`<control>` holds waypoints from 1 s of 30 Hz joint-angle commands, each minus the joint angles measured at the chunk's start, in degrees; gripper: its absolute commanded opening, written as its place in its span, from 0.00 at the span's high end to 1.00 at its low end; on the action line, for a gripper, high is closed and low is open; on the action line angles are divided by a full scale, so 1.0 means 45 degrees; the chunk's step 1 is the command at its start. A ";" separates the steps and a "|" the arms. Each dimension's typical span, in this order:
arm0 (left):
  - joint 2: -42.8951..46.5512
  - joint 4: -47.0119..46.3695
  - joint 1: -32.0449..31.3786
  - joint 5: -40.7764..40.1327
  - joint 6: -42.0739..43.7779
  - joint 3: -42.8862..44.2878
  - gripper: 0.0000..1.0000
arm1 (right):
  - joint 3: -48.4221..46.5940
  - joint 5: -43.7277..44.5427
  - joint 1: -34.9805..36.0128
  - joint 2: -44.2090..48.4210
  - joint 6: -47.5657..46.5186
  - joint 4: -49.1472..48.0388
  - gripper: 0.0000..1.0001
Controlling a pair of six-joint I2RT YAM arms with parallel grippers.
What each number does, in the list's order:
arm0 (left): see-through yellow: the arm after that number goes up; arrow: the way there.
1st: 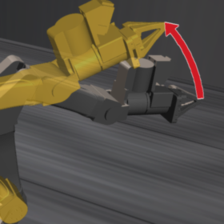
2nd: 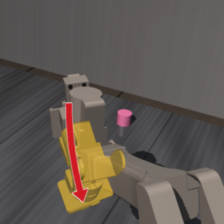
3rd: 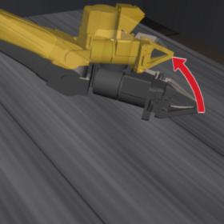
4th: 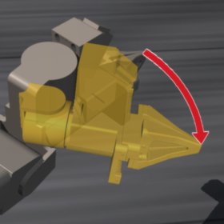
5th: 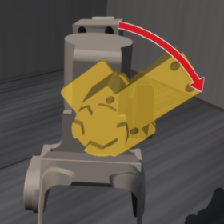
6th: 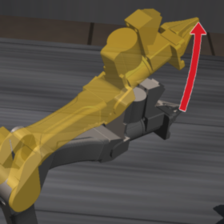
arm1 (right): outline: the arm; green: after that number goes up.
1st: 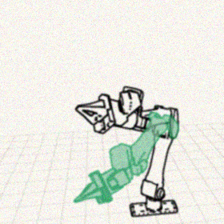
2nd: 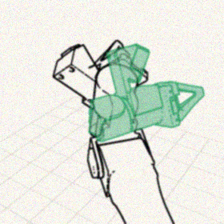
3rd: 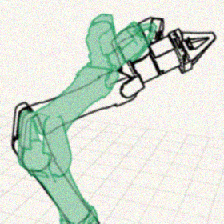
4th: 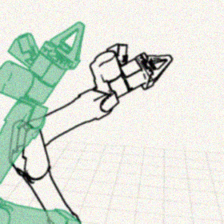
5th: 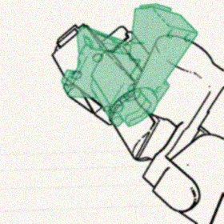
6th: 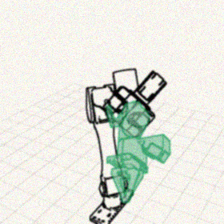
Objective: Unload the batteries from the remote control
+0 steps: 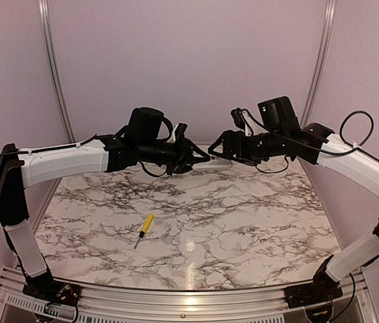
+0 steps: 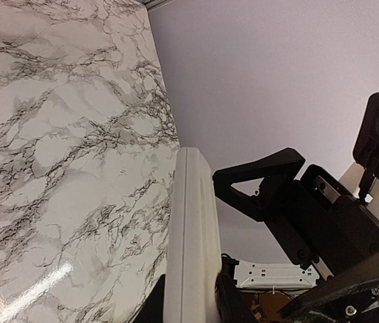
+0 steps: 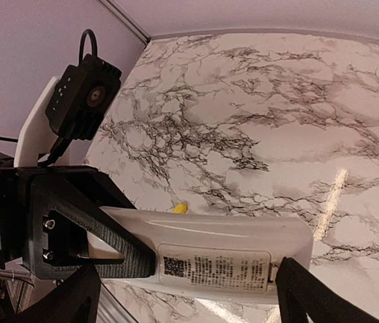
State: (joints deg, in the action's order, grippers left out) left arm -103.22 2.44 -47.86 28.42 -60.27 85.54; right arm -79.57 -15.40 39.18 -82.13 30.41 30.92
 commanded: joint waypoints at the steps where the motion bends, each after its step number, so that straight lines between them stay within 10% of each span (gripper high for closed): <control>1: 0.0029 -0.2586 -0.0226 0.0956 0.0173 0.0596 1.00 | 0.0369 -0.1873 0.0219 -0.0257 0.0585 -0.0935 0.11; 30: 0.1111 -0.4422 -0.0210 0.1764 0.0488 -0.0781 1.00 | 0.1874 -0.4139 0.0098 0.1012 0.2641 -0.3256 0.10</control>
State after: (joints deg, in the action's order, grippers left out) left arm -101.21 -3.20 -47.27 31.53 -59.72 80.71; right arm -72.31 -21.71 37.82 -77.56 38.46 21.54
